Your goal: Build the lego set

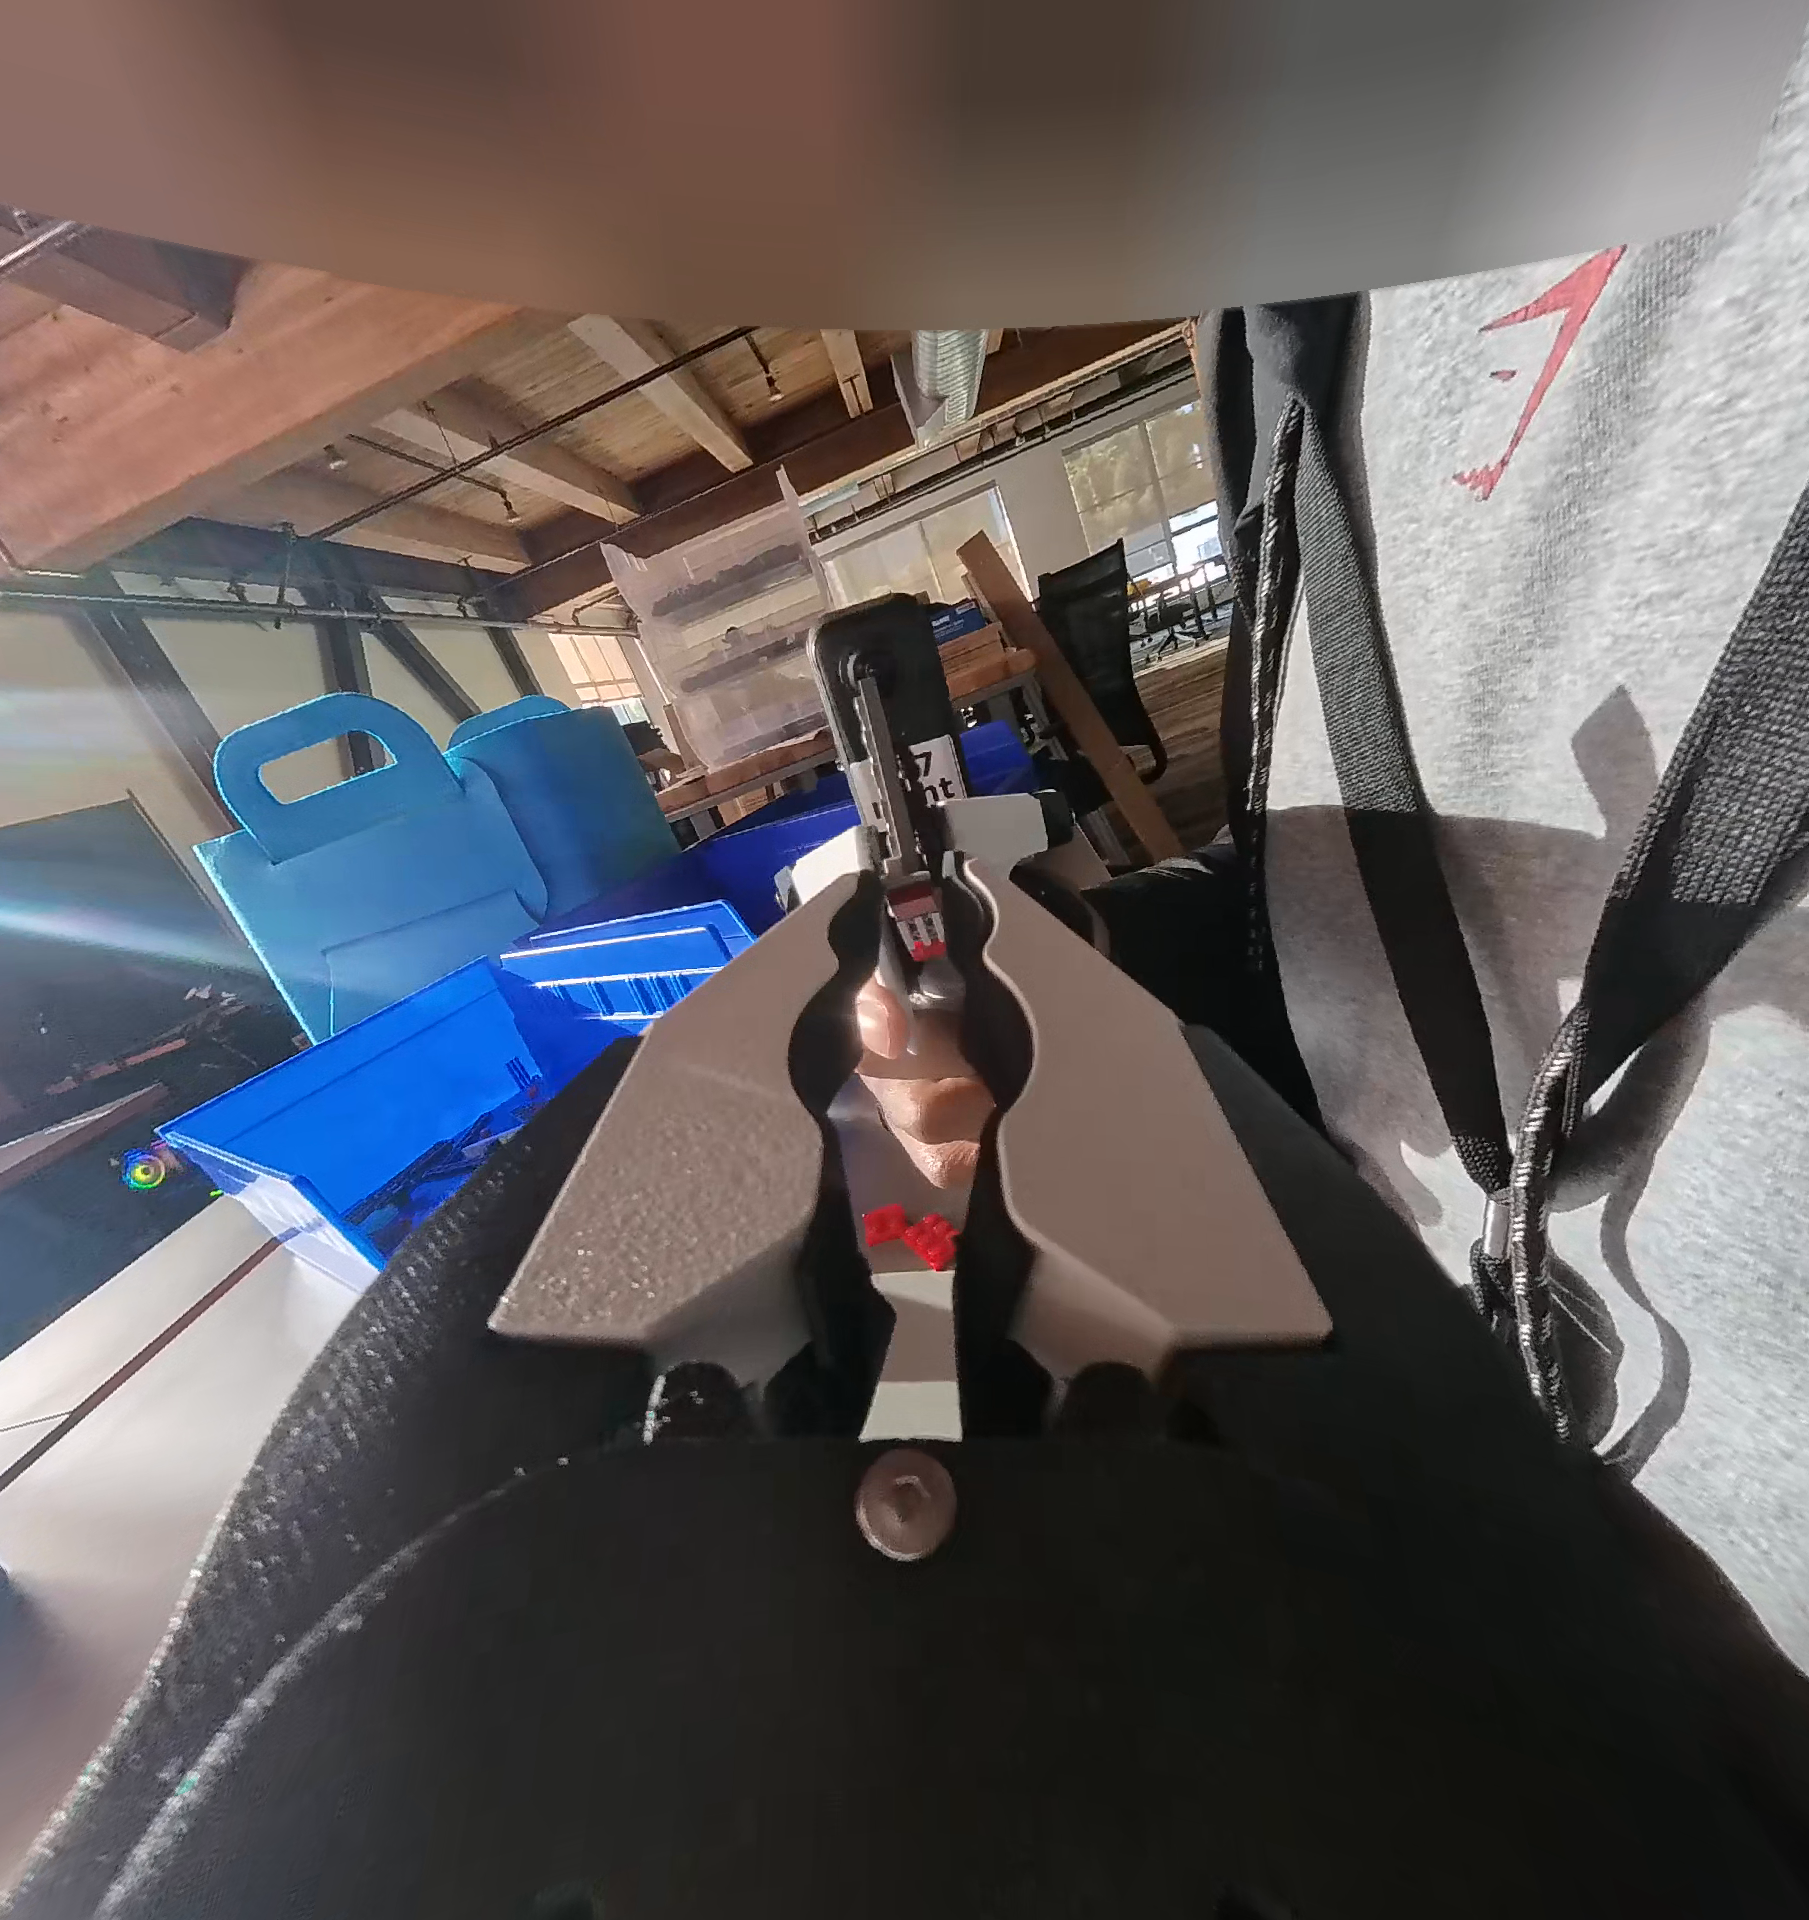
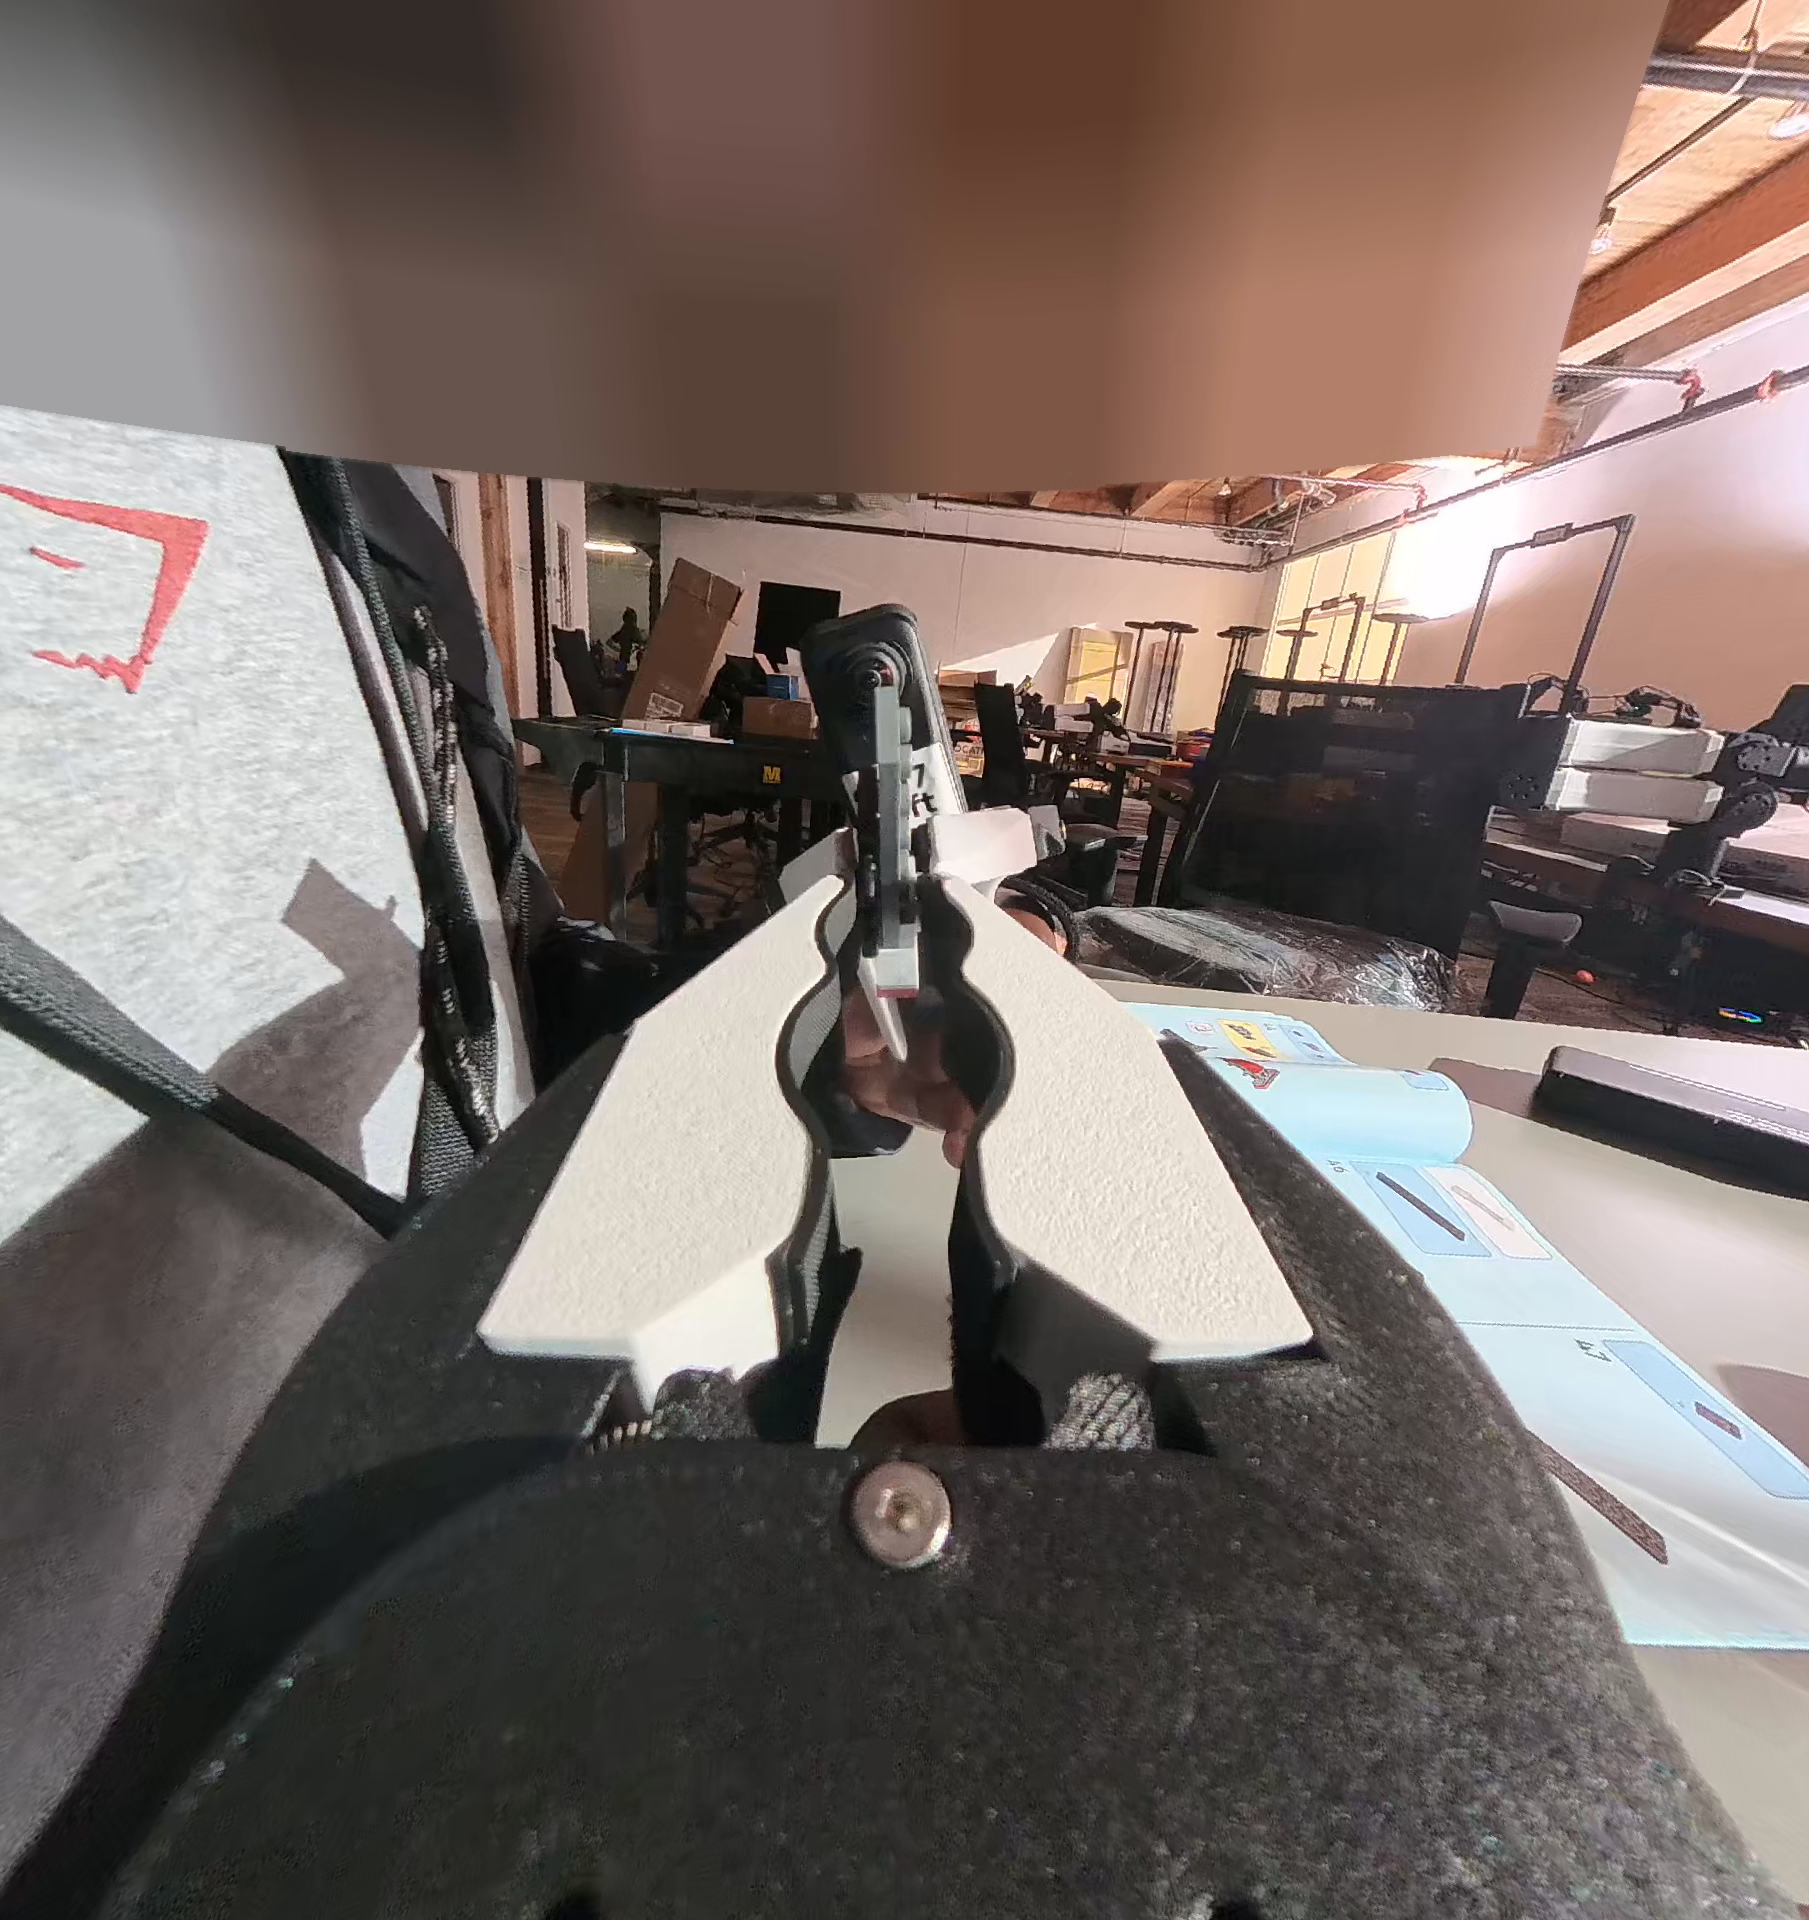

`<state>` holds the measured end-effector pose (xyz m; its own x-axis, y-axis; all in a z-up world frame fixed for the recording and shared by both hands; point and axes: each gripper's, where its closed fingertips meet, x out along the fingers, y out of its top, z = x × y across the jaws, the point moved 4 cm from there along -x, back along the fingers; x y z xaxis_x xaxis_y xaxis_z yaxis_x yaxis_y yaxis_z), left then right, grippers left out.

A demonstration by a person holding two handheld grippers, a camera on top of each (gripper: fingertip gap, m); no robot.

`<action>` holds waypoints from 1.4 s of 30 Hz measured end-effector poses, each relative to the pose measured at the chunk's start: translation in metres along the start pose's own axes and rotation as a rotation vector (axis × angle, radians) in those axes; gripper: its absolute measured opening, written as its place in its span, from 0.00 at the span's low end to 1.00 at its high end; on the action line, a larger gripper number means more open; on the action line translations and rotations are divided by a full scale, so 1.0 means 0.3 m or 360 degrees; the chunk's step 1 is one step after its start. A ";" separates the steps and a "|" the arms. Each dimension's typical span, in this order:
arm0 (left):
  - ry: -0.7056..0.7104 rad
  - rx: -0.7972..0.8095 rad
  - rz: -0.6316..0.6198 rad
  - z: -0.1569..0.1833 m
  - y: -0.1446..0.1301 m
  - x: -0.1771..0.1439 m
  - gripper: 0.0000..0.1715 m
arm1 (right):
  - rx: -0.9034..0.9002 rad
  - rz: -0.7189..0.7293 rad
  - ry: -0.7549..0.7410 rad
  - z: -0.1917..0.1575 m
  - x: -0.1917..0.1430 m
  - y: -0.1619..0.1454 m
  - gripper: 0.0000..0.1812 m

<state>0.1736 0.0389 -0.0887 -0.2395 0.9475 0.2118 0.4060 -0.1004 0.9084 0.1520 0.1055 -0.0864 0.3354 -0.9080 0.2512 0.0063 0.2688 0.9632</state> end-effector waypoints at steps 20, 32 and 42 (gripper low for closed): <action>0.0224 0.0416 -0.0562 -0.053 -0.127 -0.038 0.07 | 0.0894 -0.0300 -0.0465 0.108 -0.166 -0.061 0.23; 0.0255 0.0781 -0.0751 -0.035 -0.143 -0.028 0.07 | 0.1007 -0.0407 -0.0505 0.088 -0.065 -0.118 0.17; 0.0222 -0.0269 -0.0444 -0.094 -0.103 -0.080 0.15 | 0.0655 -0.0263 -0.0519 0.115 -0.098 -0.090 0.17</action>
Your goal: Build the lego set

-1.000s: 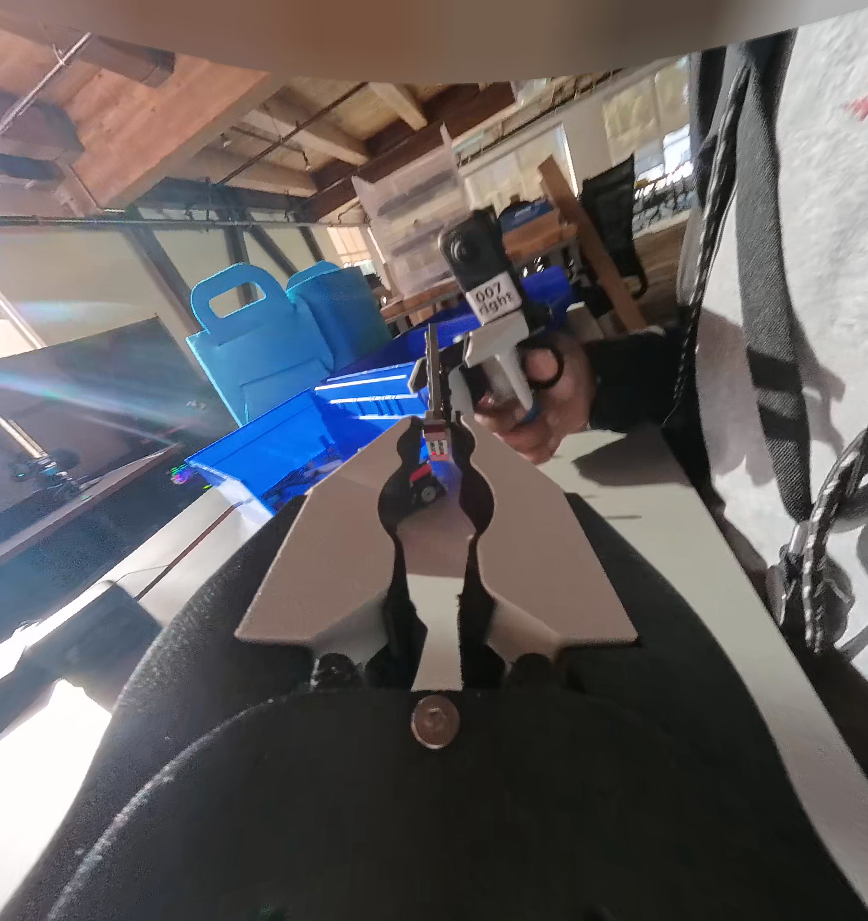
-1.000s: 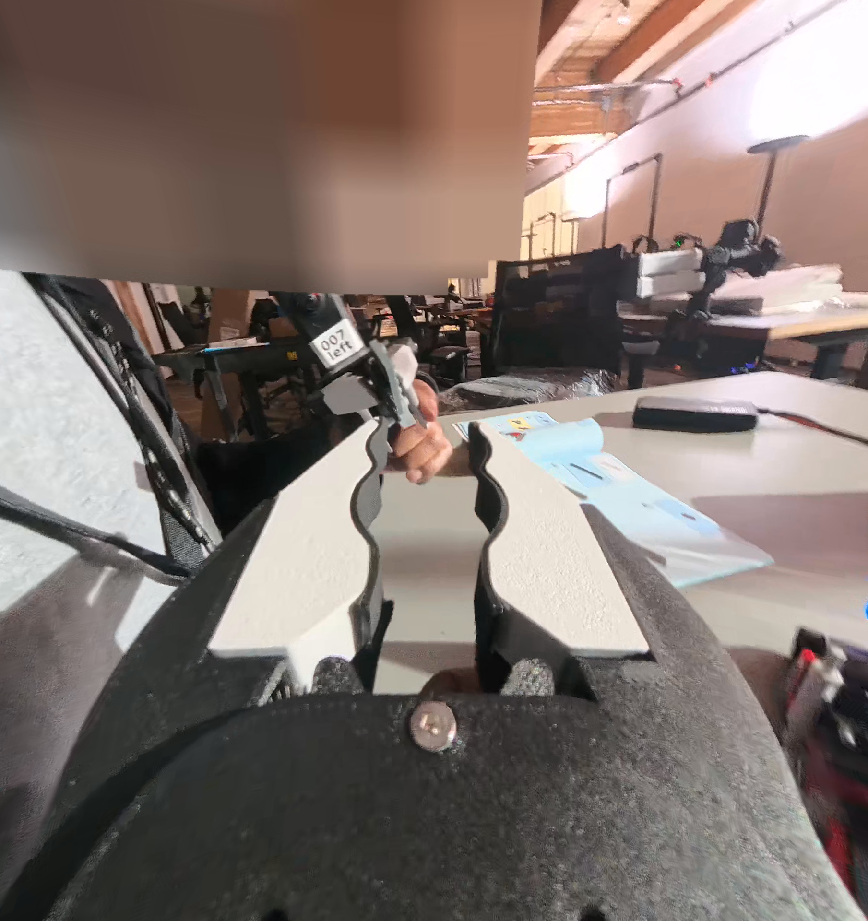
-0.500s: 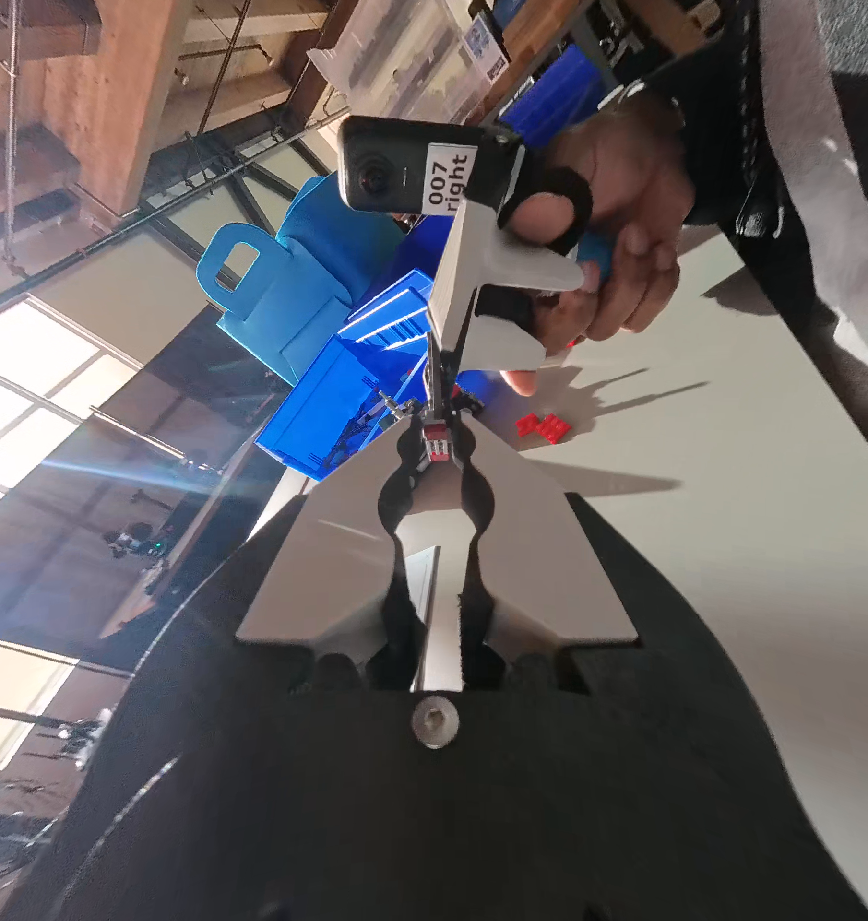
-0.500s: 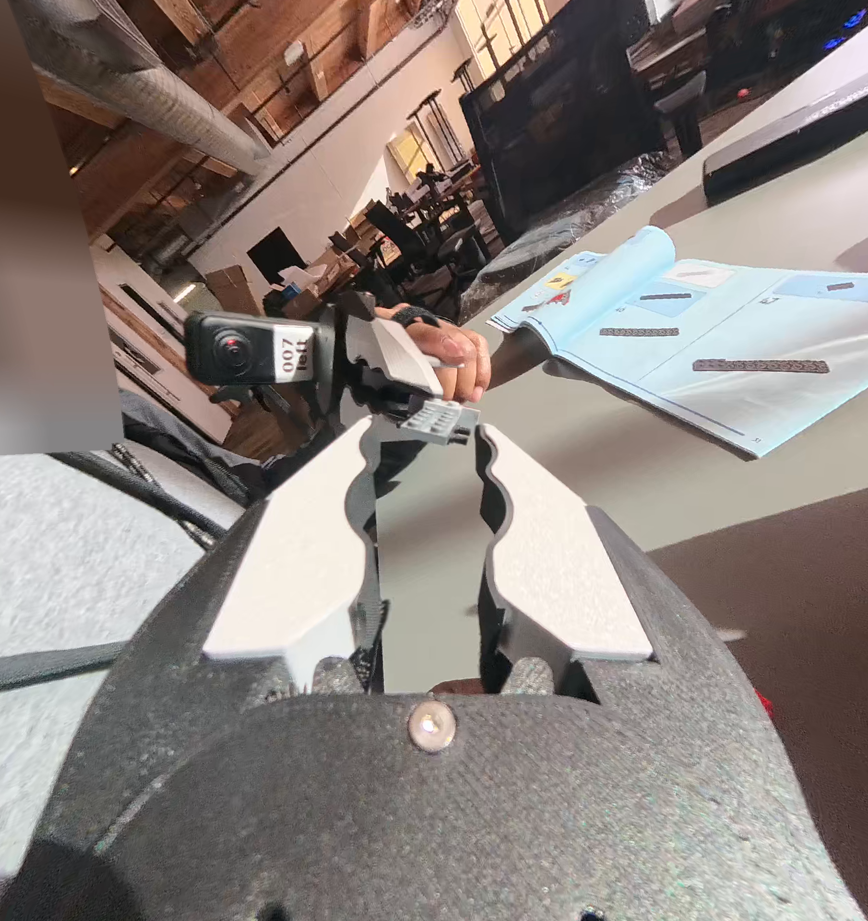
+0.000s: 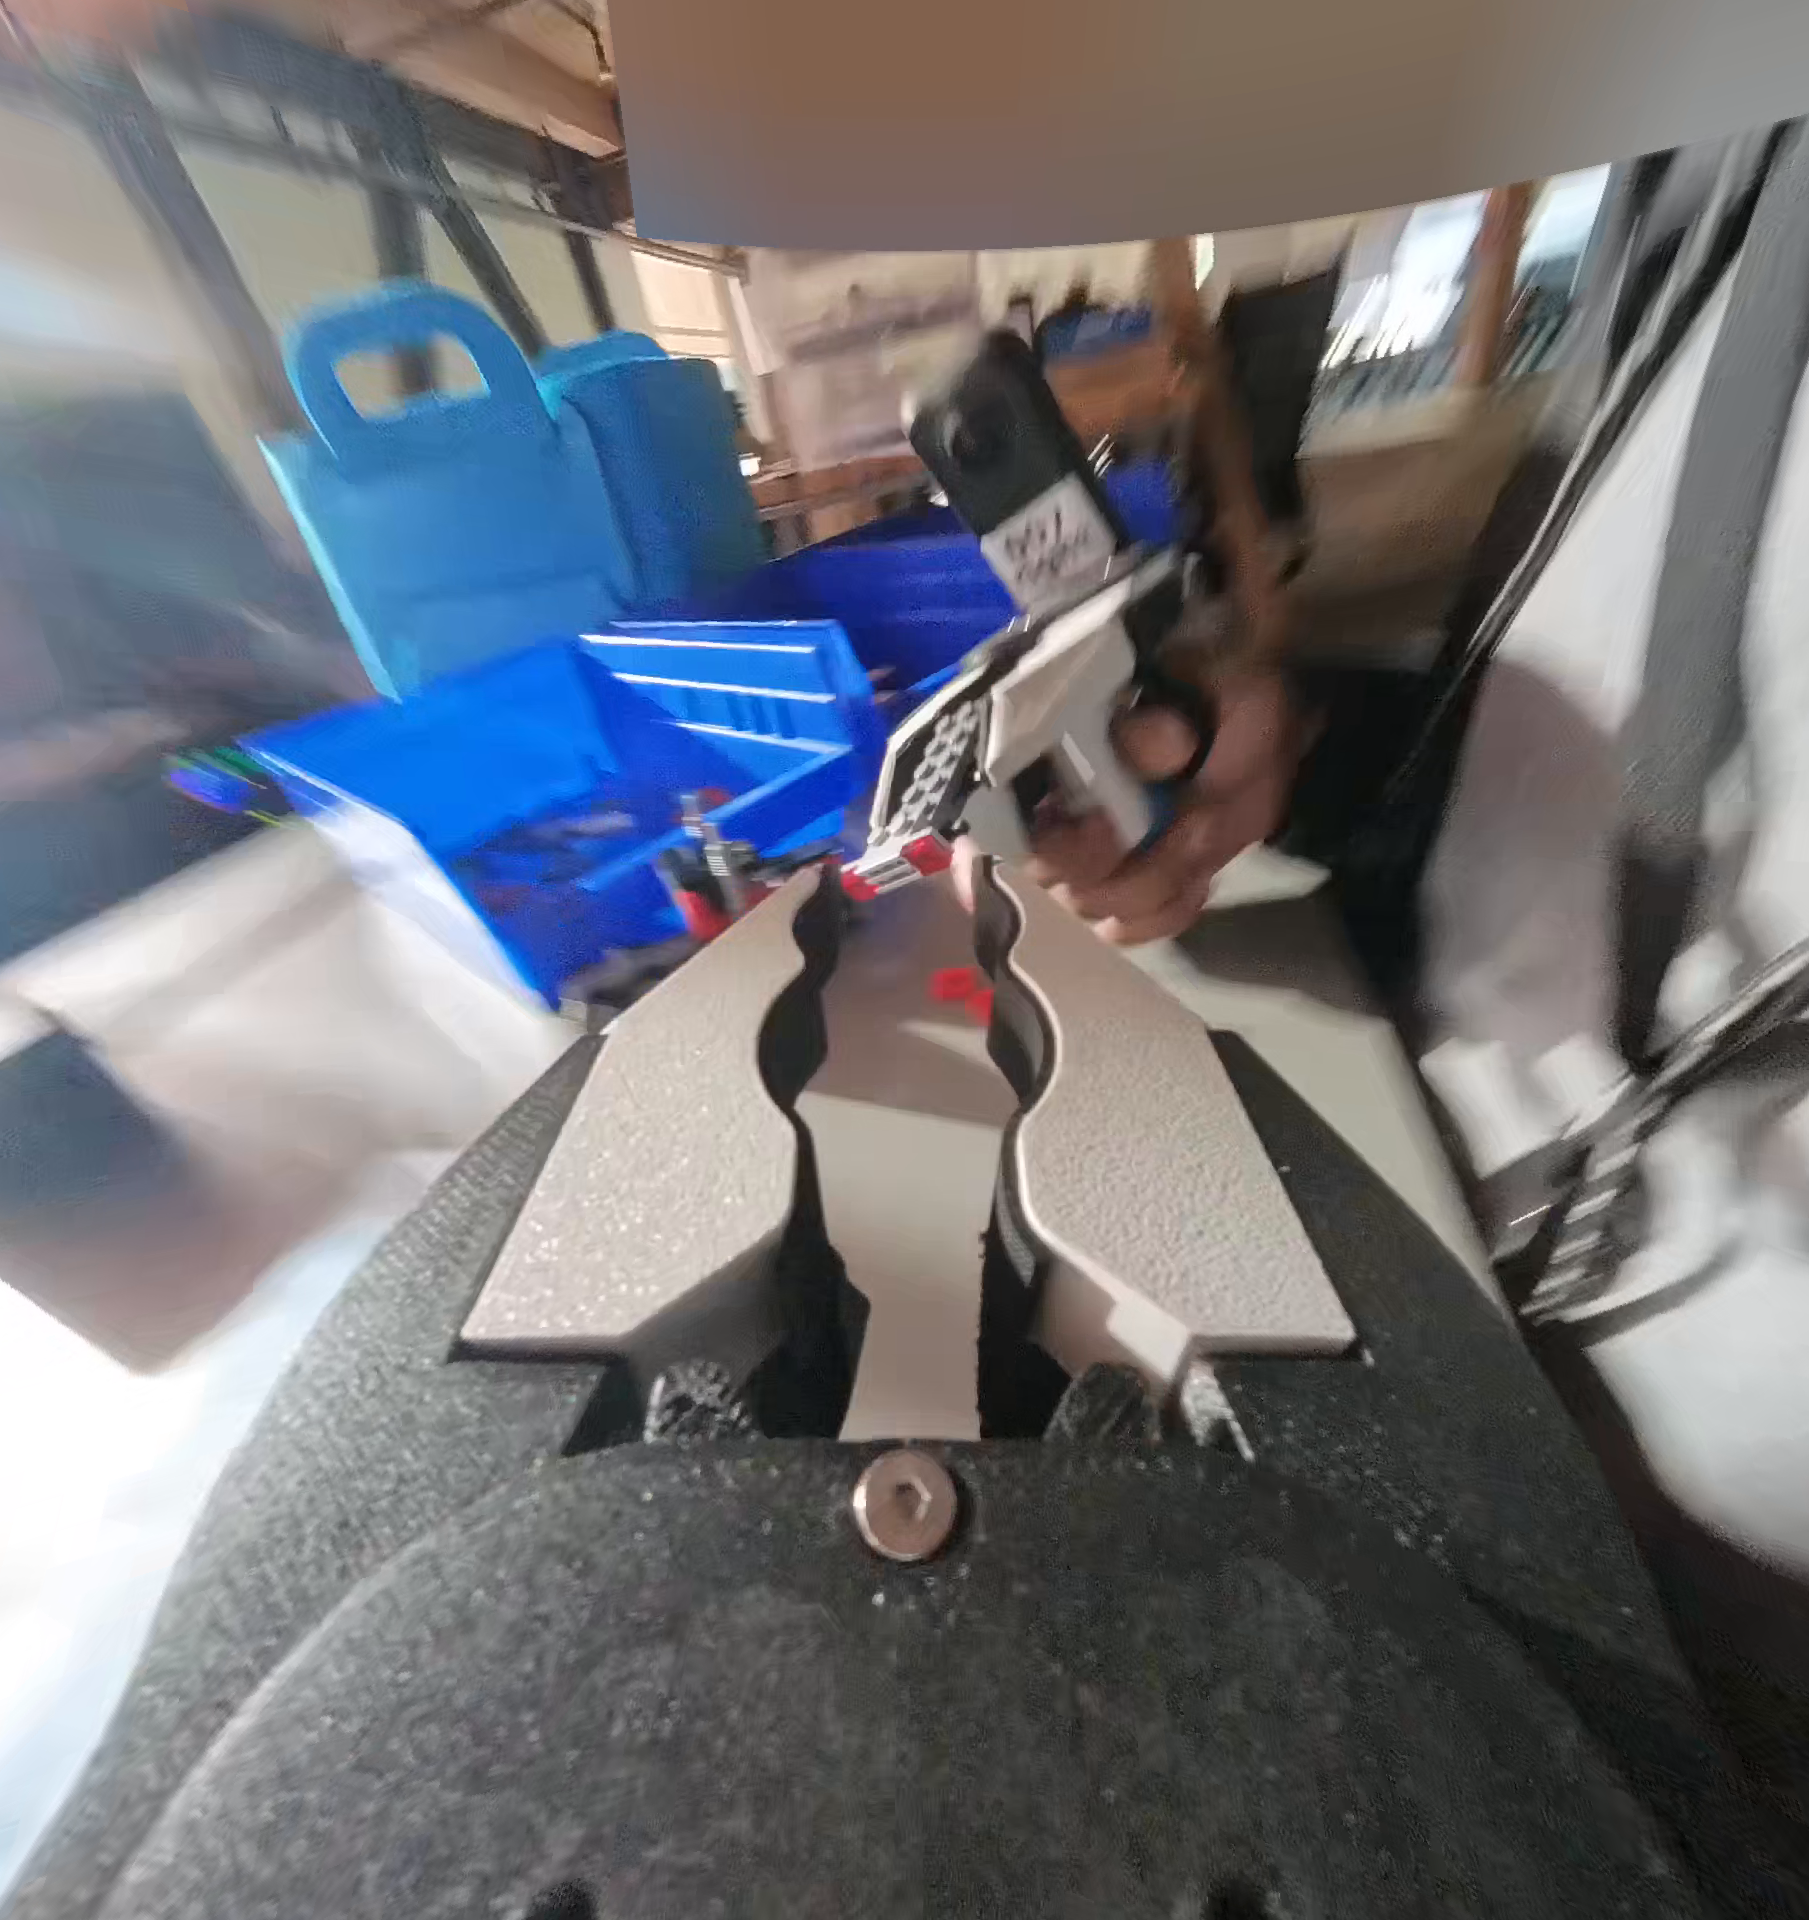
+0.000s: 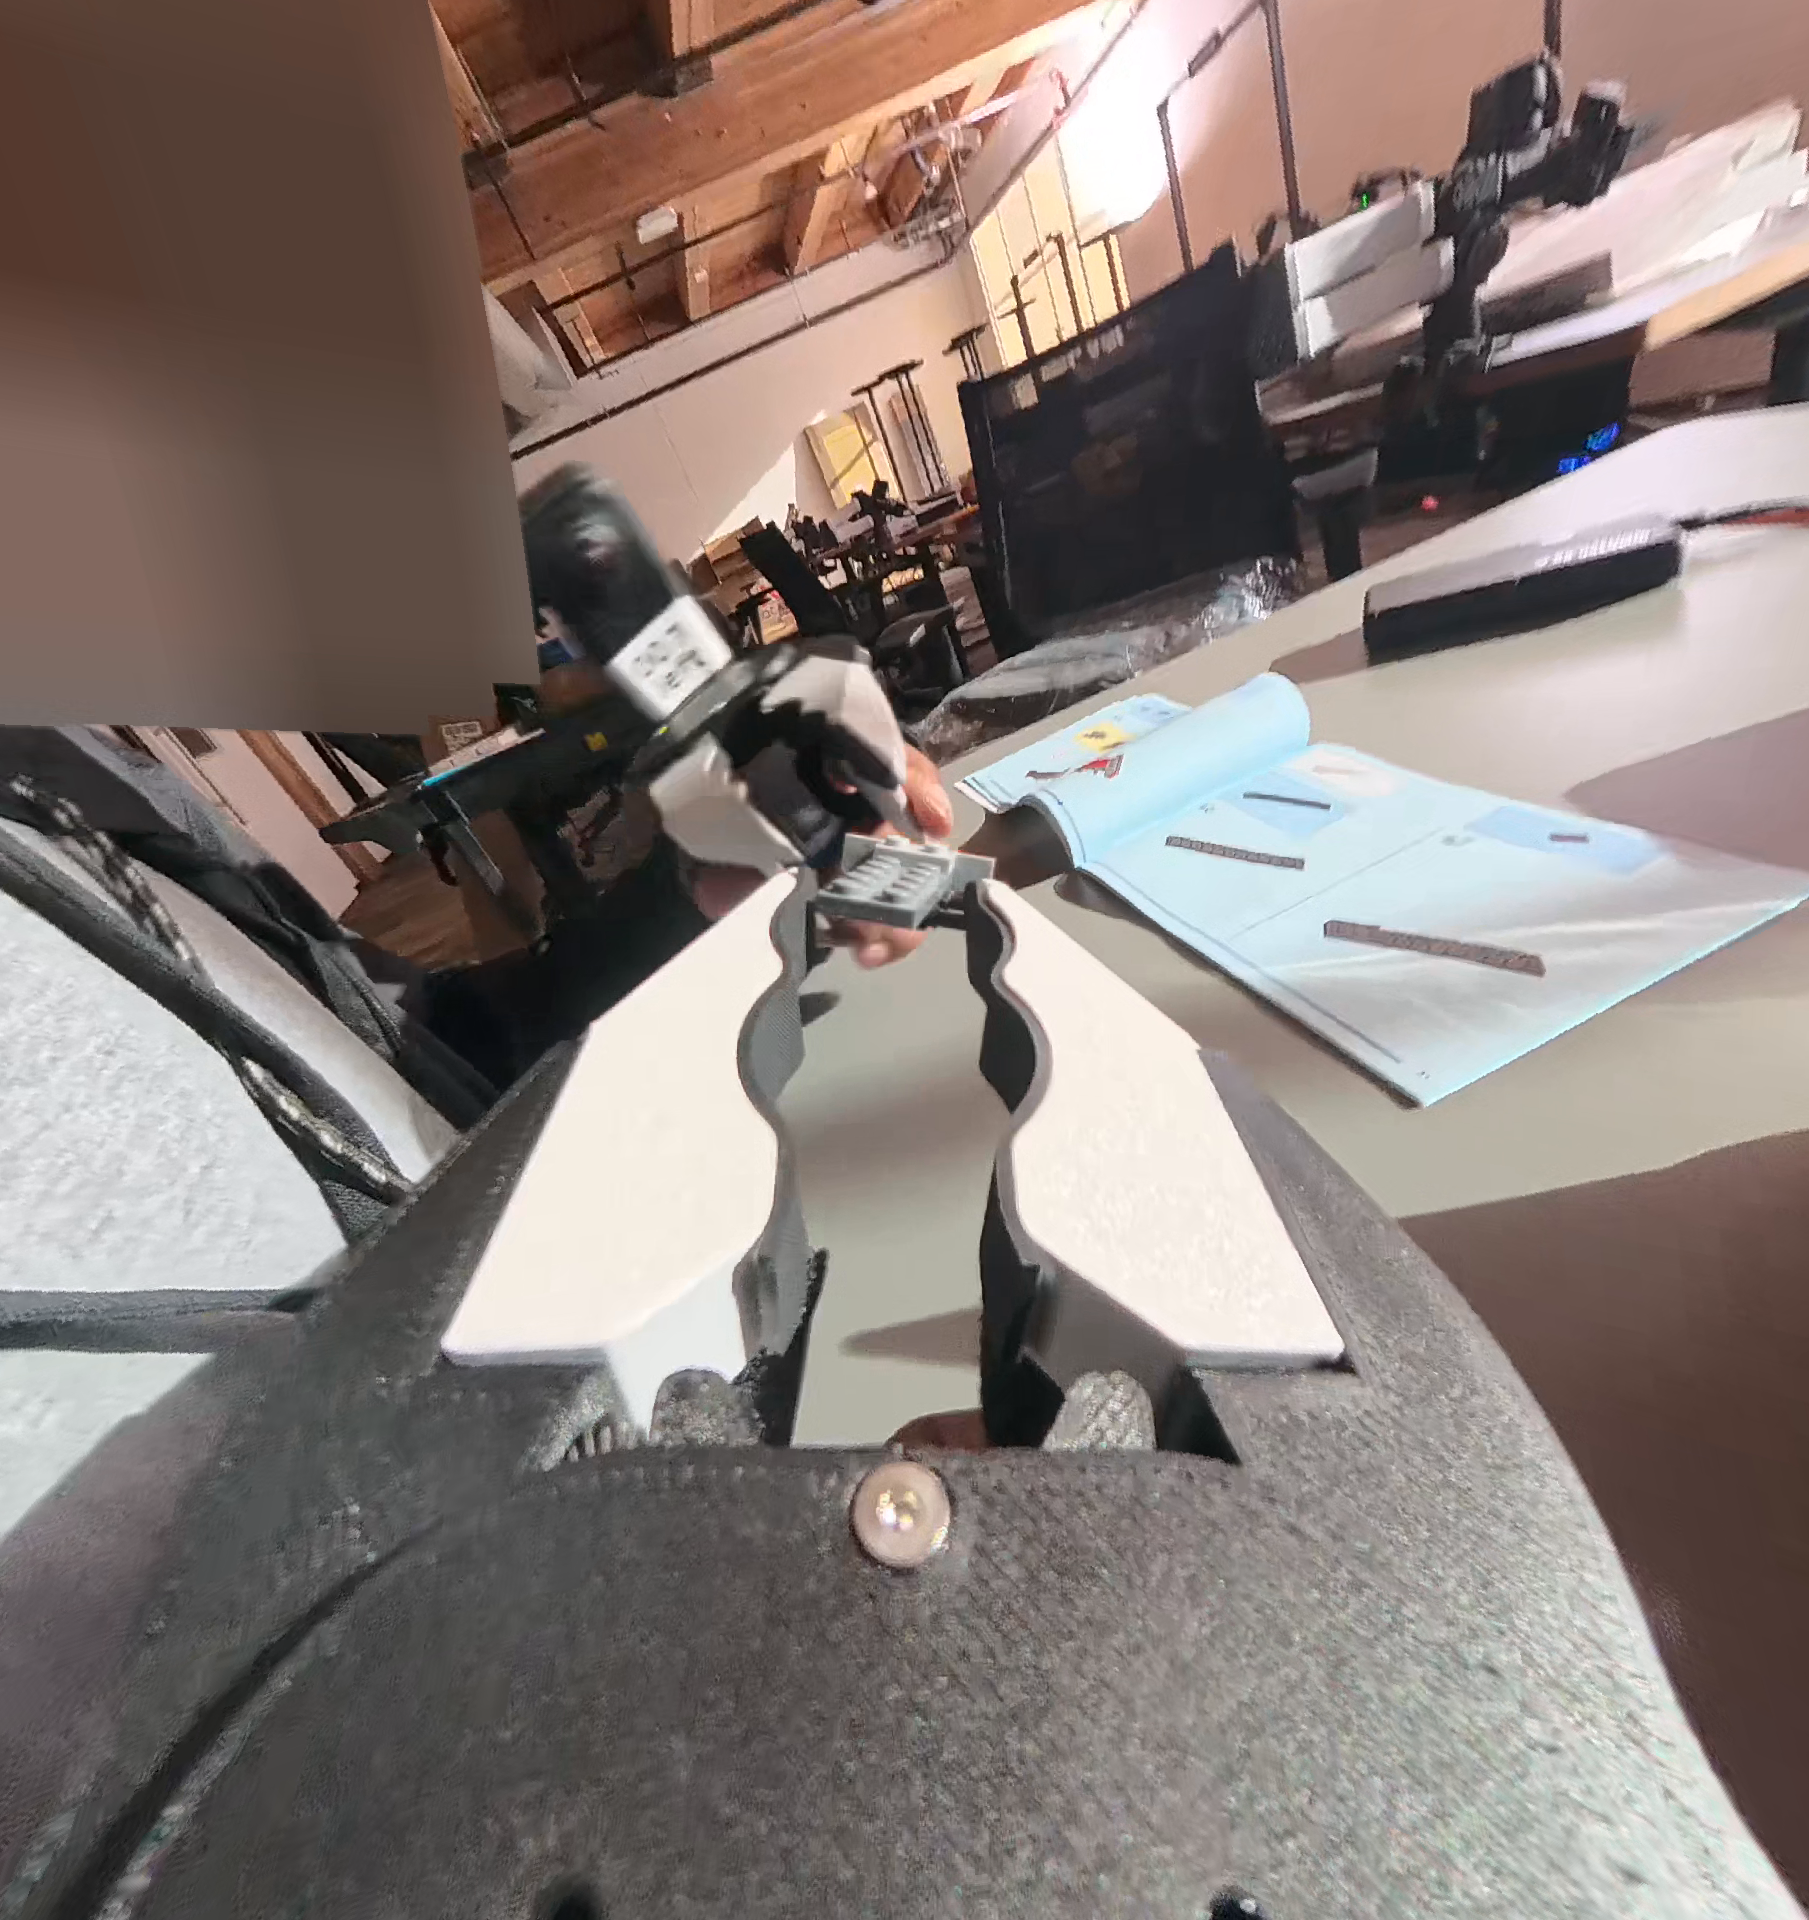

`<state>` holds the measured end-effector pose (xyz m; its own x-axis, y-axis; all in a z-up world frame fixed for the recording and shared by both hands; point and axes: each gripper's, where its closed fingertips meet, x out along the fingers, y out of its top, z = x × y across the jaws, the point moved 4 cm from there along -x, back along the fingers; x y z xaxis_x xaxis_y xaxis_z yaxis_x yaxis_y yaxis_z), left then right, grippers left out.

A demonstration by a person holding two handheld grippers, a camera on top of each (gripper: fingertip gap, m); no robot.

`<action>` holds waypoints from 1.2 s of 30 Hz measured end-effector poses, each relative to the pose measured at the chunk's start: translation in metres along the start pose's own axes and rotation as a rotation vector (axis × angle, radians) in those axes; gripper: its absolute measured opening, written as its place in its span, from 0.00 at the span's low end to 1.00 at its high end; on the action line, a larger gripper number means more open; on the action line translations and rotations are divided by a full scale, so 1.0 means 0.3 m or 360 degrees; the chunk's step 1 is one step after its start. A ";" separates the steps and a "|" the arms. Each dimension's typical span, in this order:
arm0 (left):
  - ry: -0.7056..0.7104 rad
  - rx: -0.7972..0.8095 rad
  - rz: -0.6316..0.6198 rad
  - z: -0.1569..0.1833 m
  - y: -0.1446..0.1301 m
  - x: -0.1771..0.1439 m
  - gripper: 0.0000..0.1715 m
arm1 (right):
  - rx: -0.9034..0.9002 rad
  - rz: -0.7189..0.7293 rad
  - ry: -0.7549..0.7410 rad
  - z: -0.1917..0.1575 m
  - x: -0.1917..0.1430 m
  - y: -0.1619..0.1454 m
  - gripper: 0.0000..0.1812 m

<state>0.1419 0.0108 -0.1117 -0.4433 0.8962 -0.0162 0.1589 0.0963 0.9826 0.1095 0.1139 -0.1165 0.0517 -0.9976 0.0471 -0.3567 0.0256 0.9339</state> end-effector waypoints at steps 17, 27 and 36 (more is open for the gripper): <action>-0.0626 -0.2127 0.0373 -0.030 -0.034 0.101 0.15 | -0.0634 0.0019 0.0101 -0.022 0.010 0.021 0.18; -0.0634 -0.2162 0.0366 -0.023 -0.050 0.109 0.09 | -0.0690 -0.0030 0.0104 -0.017 0.010 0.006 0.18; -0.0652 -0.2154 0.0347 -0.010 -0.052 0.117 0.10 | -0.0731 -0.0024 0.0084 -0.008 0.005 0.007 0.18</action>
